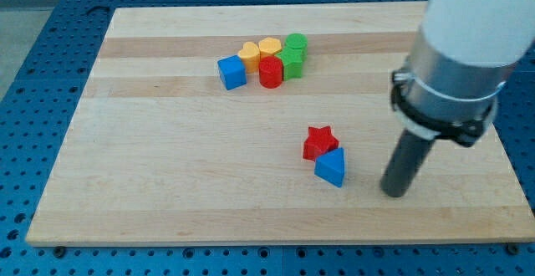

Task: Separate the red star from the blue triangle

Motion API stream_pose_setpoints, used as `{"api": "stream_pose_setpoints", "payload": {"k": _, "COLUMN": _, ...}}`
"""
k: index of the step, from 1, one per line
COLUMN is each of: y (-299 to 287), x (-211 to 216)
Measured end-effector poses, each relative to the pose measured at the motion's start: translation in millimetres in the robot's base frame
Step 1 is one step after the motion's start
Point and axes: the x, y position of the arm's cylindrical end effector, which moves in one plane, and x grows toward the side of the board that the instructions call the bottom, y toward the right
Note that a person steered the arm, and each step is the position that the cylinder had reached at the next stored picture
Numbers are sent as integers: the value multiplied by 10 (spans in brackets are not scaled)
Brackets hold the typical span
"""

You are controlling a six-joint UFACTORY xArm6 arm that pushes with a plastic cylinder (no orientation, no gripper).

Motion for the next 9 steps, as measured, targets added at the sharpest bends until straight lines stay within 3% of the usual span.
{"api": "stream_pose_setpoints", "payload": {"k": 2, "y": -1330, "x": -103}}
{"api": "stream_pose_setpoints", "payload": {"k": 3, "y": -1383, "x": -28}}
{"api": "stream_pose_setpoints", "payload": {"k": 4, "y": -1012, "x": 98}}
{"api": "stream_pose_setpoints", "payload": {"k": 5, "y": -727, "x": -50}}
{"api": "stream_pose_setpoints", "payload": {"k": 7, "y": -1014, "x": -634}}
{"api": "stream_pose_setpoints", "payload": {"k": 8, "y": -1206, "x": -813}}
{"api": "stream_pose_setpoints", "payload": {"k": 9, "y": -1024, "x": -813}}
